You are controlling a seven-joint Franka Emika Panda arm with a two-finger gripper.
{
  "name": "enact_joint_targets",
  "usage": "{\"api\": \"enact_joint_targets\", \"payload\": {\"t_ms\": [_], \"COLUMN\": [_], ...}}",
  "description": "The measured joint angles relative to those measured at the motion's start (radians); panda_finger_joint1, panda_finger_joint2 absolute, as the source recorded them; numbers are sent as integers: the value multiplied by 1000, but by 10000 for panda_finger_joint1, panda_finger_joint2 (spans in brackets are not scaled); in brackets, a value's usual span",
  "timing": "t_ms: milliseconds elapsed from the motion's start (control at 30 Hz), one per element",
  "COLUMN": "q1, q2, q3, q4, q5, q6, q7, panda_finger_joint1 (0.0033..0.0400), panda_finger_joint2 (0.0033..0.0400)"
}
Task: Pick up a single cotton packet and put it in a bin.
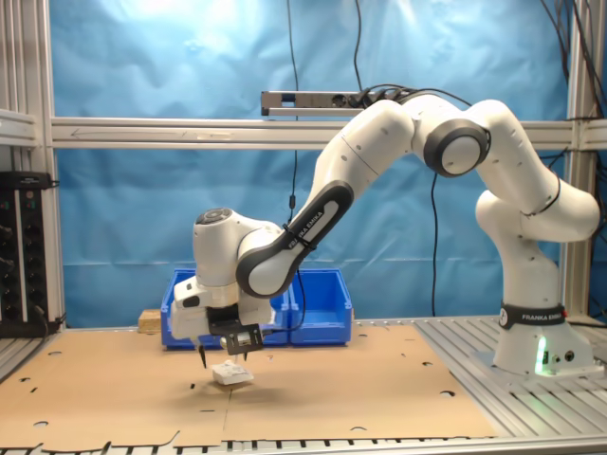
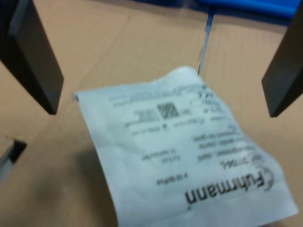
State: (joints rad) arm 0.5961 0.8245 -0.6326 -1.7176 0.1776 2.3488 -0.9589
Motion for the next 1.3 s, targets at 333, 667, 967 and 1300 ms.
{"api": "enact_joint_targets", "payload": {"t_ms": [333, 667, 967, 1300], "q1": [-60, -75, -82, -86], "q2": [42, 46, 47, 48], "q3": [70, 84, 90, 91], "q4": [0, 0, 0, 0], "q5": [5, 6, 8, 10], "q6": [74, 107, 123, 135], "q7": [0, 0, 0, 0], "panda_finger_joint1": [400, 400, 400, 400], "panda_finger_joint2": [400, 400, 400, 400]}}
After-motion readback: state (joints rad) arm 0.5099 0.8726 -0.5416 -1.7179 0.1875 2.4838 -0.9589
